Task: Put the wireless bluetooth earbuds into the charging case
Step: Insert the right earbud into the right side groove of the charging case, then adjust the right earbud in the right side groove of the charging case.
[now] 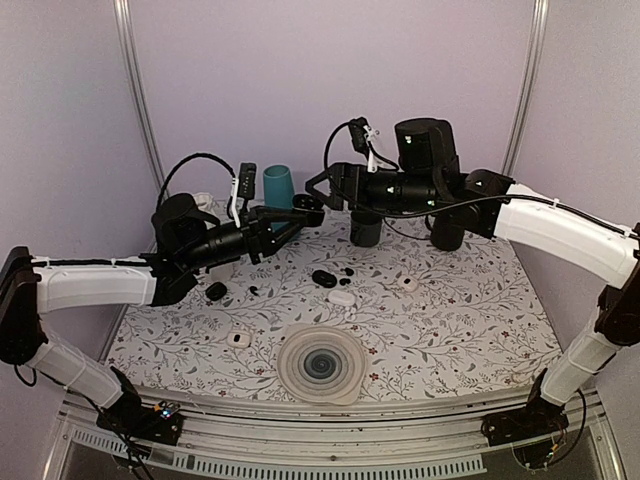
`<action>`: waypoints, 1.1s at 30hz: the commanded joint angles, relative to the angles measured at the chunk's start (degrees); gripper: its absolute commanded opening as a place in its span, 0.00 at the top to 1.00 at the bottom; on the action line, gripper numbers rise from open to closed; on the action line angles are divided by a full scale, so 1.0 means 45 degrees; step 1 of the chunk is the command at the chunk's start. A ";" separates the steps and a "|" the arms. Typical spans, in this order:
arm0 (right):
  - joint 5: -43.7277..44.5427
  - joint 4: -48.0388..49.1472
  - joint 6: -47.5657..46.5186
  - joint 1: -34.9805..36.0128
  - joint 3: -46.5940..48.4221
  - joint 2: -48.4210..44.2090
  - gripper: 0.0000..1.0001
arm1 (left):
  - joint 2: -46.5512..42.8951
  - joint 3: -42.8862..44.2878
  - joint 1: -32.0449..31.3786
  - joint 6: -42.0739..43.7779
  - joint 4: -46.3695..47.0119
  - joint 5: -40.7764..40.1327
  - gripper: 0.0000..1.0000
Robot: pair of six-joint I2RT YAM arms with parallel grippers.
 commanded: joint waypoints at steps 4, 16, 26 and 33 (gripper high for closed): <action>0.0170 -0.0863 0.0104 0.0008 0.0583 0.0492 0.21 | -0.0322 0.0124 -0.0248 0.0429 -0.0072 -0.0086 1.00; 0.0244 -0.0941 0.0216 -0.0184 0.0453 0.0440 0.22 | -0.0504 0.0083 -0.0270 0.0456 -0.0032 -0.0138 1.00; 0.0294 -0.0864 0.0295 -0.0310 -0.0001 0.0082 0.23 | -0.0553 0.0085 -0.0260 0.0361 0.0104 -0.0193 1.00; 0.0314 -0.0823 0.0340 -0.0360 -0.0268 -0.0141 0.24 | -0.0637 0.0093 -0.0253 0.0369 0.0122 -0.0251 1.00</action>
